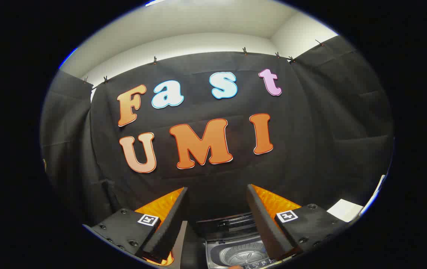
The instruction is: Put the clothes into the washing machine and then close the washing machine lid.
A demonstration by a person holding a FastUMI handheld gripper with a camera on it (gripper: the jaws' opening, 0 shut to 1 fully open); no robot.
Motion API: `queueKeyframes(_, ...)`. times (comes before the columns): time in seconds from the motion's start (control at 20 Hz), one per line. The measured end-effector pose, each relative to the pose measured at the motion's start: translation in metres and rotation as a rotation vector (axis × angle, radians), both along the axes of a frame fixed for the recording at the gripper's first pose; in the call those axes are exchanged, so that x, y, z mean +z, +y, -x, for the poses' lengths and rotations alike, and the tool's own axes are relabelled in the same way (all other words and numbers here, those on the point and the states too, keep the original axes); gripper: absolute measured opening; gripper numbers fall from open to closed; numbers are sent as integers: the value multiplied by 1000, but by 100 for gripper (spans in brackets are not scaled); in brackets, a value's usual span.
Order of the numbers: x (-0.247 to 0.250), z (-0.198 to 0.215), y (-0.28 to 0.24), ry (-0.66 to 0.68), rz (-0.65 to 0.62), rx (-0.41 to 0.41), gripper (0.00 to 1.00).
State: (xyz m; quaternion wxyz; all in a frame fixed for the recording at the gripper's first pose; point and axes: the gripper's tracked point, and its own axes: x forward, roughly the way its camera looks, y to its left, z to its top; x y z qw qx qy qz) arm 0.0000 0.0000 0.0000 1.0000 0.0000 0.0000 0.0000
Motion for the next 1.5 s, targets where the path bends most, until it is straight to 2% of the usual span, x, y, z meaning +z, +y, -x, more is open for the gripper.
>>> queueKeyframes(0.45,0,10,2,-7,3,-20,99)
queueKeyframes(0.8,5,21,-1,-27,44,-68,99)
queueKeyframes(1.3,-12,27,25,3,58,-40,98)
queueKeyframes(1.5,-31,24,52,44,49,-7,98)
